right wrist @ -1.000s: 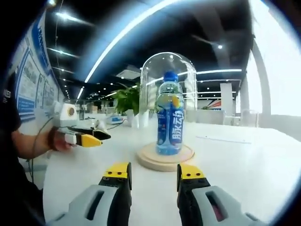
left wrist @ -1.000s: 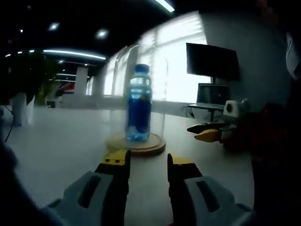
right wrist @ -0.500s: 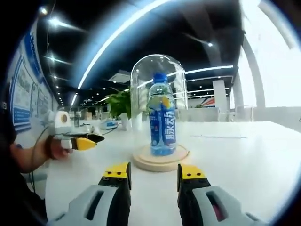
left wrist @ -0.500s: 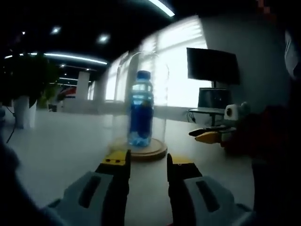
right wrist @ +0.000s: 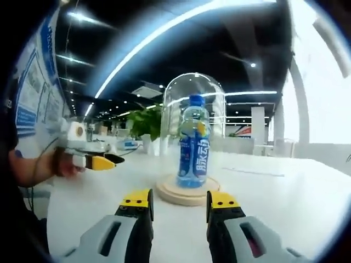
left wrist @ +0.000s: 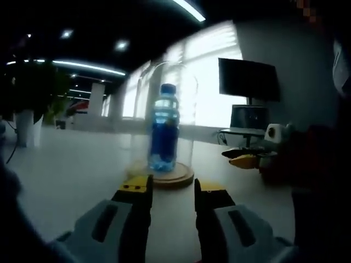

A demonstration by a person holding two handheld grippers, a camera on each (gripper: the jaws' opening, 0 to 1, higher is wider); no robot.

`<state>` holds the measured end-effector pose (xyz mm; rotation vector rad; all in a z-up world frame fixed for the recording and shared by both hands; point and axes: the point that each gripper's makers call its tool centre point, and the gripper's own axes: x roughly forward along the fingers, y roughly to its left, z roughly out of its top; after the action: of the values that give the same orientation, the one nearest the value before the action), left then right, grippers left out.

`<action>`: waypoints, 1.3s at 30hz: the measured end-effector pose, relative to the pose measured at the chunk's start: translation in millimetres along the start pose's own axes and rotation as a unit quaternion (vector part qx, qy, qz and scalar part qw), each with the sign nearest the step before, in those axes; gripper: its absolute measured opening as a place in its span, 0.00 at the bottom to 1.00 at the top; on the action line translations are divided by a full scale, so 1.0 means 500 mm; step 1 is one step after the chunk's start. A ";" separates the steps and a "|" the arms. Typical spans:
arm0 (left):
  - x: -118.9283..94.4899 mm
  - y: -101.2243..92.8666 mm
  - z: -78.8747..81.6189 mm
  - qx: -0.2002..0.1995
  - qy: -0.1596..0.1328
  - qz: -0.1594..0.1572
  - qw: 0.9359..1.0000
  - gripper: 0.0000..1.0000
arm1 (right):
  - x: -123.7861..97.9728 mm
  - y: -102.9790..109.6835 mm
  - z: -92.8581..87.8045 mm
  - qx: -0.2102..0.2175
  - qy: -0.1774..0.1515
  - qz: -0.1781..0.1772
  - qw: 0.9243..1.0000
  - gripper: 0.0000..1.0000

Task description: Open the cover put in the Mizone put the cover back on

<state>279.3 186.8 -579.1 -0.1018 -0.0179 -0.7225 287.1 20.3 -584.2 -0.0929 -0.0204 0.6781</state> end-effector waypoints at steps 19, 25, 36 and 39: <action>0.004 -0.007 -0.007 0.026 0.010 -0.006 1.000 0.27 | 0.004 -0.032 -0.034 0.074 0.042 -0.028 0.996 0.31; 0.004 -0.004 -0.008 0.021 0.013 -0.001 1.000 0.27 | 0.000 -0.035 -0.029 0.082 0.034 -0.038 0.995 0.30; 0.003 -0.008 -0.003 0.011 0.011 -0.002 1.000 0.25 | 0.002 -0.040 -0.028 0.010 0.034 -0.042 0.999 0.30; 0.003 -0.013 -0.001 0.007 0.009 -0.009 1.000 0.22 | 0.003 -0.040 -0.027 0.011 0.032 -0.037 0.999 0.30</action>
<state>276.0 180.8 -578.9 -0.0812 -0.0072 -0.7418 301.2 4.8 -596.0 -0.0917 0.0456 0.6008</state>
